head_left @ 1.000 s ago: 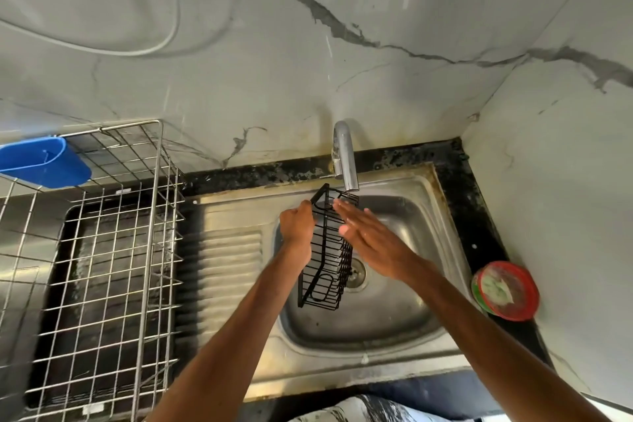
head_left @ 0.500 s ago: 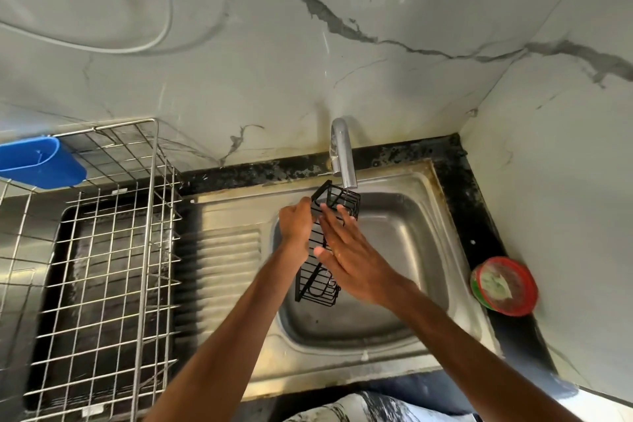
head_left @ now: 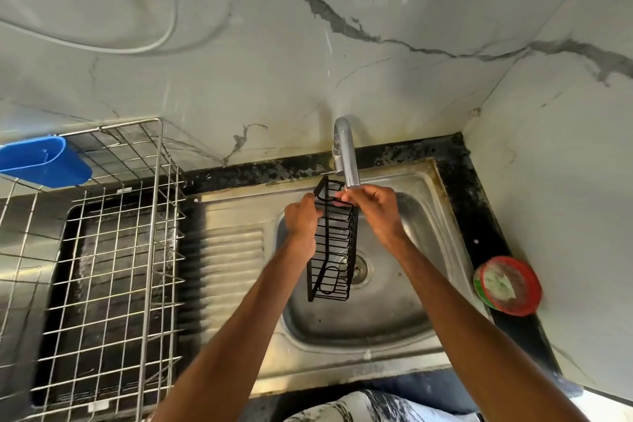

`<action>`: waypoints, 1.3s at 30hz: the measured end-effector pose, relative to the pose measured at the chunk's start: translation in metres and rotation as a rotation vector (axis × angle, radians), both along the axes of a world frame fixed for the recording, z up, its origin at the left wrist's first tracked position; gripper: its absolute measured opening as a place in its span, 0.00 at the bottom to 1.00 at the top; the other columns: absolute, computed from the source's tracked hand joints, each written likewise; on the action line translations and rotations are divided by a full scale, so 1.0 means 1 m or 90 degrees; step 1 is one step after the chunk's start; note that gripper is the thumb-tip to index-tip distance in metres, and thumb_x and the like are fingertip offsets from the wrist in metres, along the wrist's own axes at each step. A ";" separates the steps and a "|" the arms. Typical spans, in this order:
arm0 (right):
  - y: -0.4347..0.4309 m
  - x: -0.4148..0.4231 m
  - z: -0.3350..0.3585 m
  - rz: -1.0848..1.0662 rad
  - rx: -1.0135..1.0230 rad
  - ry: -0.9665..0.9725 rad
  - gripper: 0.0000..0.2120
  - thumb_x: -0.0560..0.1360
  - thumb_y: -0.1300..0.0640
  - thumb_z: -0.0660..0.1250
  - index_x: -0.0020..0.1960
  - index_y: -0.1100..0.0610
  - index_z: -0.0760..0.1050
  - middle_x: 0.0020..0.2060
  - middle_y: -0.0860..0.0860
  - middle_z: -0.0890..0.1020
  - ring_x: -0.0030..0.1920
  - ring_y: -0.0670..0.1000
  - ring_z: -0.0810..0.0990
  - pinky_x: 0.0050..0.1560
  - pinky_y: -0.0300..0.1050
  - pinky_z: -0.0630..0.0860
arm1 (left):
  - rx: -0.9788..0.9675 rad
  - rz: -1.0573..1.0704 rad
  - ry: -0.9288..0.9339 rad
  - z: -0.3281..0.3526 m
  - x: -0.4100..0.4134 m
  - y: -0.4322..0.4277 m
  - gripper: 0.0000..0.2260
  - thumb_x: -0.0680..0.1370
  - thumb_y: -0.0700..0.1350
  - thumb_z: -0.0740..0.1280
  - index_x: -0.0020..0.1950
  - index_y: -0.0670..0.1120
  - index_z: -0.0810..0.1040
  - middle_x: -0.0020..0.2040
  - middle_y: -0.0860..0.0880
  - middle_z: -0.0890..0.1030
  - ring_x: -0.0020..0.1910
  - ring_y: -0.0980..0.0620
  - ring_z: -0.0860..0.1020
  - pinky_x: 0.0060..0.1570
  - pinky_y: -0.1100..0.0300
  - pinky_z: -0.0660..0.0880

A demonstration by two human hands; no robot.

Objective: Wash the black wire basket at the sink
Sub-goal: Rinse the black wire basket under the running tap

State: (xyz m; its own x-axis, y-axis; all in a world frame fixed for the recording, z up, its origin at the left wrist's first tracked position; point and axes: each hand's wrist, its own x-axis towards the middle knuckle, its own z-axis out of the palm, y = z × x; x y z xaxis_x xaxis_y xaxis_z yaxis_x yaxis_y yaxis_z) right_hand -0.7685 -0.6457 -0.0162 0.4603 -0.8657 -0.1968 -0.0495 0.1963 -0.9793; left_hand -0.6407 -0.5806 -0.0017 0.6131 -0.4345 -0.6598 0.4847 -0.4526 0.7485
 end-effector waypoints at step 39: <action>0.089 0.026 0.006 0.244 -0.240 0.285 0.34 0.84 0.38 0.41 0.81 0.51 0.29 0.80 0.46 0.31 0.79 0.43 0.29 0.77 0.44 0.31 | -0.118 0.120 0.246 -0.038 0.030 0.049 0.19 0.84 0.45 0.60 0.33 0.49 0.64 0.25 0.52 0.64 0.21 0.54 0.61 0.23 0.61 0.64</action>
